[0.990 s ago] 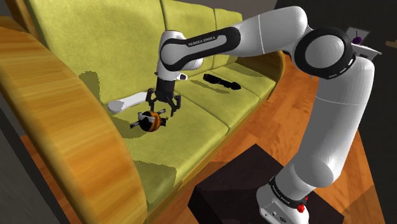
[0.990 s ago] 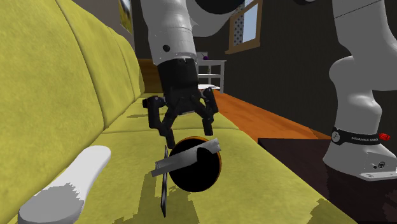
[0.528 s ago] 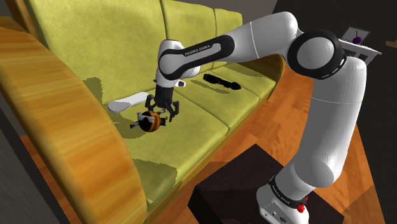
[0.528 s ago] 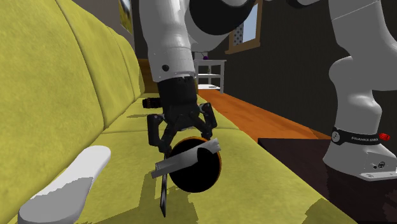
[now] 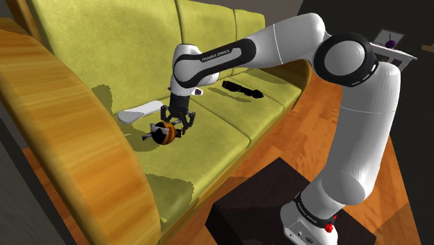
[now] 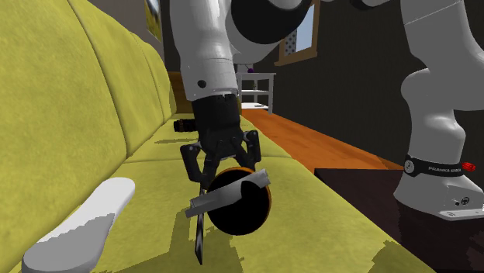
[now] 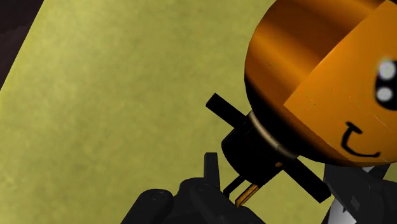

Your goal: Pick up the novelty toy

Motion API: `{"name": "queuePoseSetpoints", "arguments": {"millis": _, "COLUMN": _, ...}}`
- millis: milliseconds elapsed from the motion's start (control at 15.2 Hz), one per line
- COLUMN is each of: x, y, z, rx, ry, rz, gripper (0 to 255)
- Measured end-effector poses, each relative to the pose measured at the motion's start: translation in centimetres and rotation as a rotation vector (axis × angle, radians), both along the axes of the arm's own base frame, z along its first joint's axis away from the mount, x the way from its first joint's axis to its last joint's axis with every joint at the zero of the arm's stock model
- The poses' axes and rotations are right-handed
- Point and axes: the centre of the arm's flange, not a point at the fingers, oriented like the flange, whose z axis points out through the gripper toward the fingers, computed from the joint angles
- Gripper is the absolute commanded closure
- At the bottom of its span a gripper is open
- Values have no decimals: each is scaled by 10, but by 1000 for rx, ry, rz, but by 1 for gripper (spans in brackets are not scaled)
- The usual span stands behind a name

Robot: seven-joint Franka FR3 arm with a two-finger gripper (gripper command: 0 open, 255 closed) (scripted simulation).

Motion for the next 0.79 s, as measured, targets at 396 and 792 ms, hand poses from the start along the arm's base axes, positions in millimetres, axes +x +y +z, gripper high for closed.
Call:
{"name": "queuePoseSetpoints", "arguments": {"millis": 396, "x": -1, "y": 0, "z": 16, "rx": 0, "ry": 1, "rz": 1, "gripper": 255}}
{"name": "queuePoseSetpoints", "arguments": {"millis": 792, "x": 0, "y": 0, "z": 46, "rx": 0, "ry": 1, "rz": 1, "gripper": 255}}
